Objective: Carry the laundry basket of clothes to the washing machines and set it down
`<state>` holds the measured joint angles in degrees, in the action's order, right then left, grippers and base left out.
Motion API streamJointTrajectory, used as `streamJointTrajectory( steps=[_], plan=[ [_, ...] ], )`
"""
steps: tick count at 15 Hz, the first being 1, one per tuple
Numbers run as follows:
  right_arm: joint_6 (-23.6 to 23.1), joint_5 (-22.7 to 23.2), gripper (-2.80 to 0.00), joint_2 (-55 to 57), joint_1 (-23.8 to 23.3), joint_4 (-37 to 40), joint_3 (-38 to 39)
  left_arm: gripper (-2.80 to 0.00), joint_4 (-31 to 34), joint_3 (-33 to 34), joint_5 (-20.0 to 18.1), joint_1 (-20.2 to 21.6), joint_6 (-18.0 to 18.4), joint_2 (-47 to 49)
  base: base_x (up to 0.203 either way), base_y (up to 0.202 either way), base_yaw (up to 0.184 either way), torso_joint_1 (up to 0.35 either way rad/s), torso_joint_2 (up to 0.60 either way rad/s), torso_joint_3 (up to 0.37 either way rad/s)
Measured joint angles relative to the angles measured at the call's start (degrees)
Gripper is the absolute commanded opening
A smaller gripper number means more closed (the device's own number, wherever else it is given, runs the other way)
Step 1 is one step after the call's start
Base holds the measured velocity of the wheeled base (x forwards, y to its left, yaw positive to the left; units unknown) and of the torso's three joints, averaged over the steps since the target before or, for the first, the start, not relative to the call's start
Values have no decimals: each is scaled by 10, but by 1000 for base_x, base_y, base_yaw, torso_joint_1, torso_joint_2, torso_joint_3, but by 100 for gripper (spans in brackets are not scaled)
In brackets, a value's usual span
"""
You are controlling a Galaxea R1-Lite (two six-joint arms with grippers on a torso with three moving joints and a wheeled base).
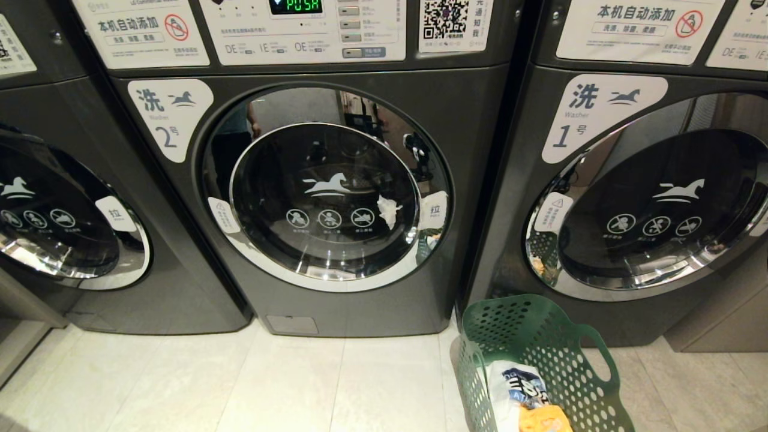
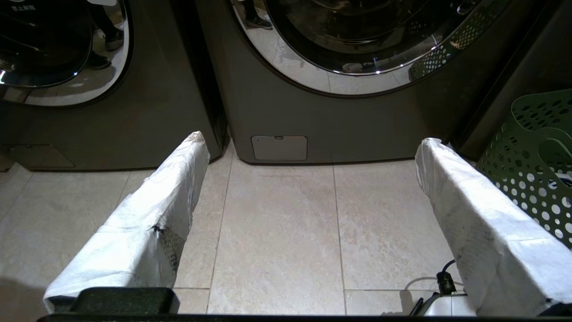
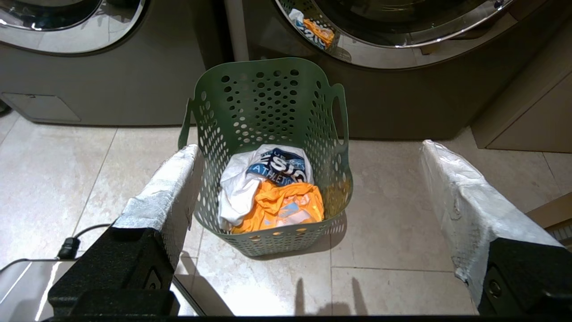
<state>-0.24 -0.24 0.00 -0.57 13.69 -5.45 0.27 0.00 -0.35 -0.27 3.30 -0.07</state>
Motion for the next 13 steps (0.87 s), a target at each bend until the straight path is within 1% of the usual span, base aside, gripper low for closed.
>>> streamJointTrajectory(
  steps=[13],
  plan=[
    [-1,0,0,0,0,0,0,0,0,0,0,0,0,0,0,0,0,0,0,0]
  ],
)
